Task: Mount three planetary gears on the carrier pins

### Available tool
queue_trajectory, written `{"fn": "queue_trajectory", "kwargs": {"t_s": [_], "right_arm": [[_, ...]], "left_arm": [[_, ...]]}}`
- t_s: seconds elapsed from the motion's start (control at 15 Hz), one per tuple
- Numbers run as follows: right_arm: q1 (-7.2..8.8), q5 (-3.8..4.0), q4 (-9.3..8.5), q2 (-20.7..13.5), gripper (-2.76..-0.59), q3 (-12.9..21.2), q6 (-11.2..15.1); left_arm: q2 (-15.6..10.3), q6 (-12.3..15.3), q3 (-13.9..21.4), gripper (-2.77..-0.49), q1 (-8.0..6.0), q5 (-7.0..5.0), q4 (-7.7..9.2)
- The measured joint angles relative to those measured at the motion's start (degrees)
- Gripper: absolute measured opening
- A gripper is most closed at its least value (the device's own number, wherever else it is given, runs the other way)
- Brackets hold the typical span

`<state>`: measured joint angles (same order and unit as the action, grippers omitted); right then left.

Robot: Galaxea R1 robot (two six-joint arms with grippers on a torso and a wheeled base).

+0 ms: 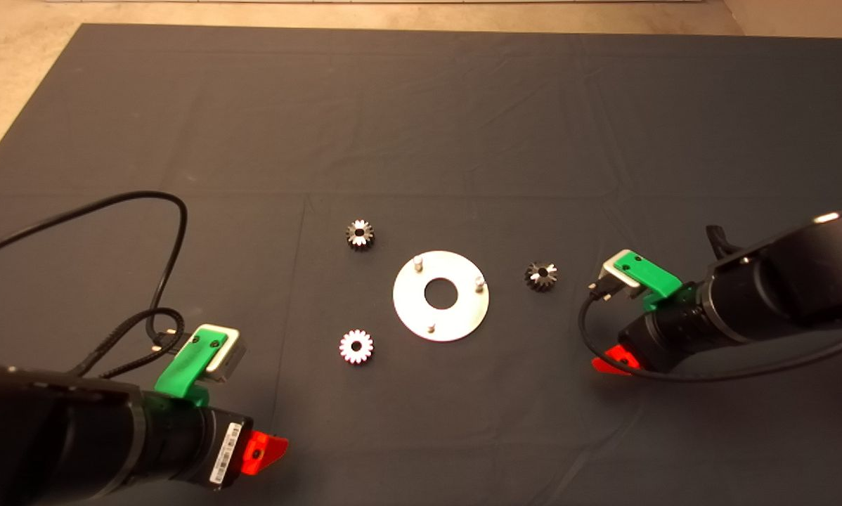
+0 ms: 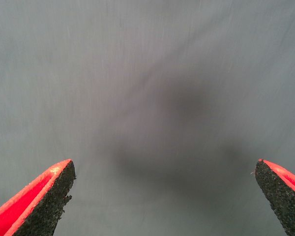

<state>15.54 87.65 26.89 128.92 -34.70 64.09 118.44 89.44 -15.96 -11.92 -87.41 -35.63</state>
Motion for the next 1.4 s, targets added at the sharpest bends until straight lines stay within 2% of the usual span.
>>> {"fn": "queue_trajectory", "kwargs": {"t_s": [0.47, 0.8, 1.4], "right_arm": [[2.21, 0.02, -0.05, 2.40, -0.63, -5.09, -2.38], [2.23, 0.05, -0.04, 3.80, -0.63, -7.32, -2.99], [2.23, 0.04, 0.00, 8.19, -0.63, -13.91, -3.20]], "left_arm": [[0.35, 0.02, 0.00, -0.51, 0.00, -0.02, -0.01], [0.83, 0.02, 0.00, -0.51, 0.00, 0.02, 0.00], [1.60, 0.05, 0.00, -0.51, -0.01, -0.04, 0.00]]}}
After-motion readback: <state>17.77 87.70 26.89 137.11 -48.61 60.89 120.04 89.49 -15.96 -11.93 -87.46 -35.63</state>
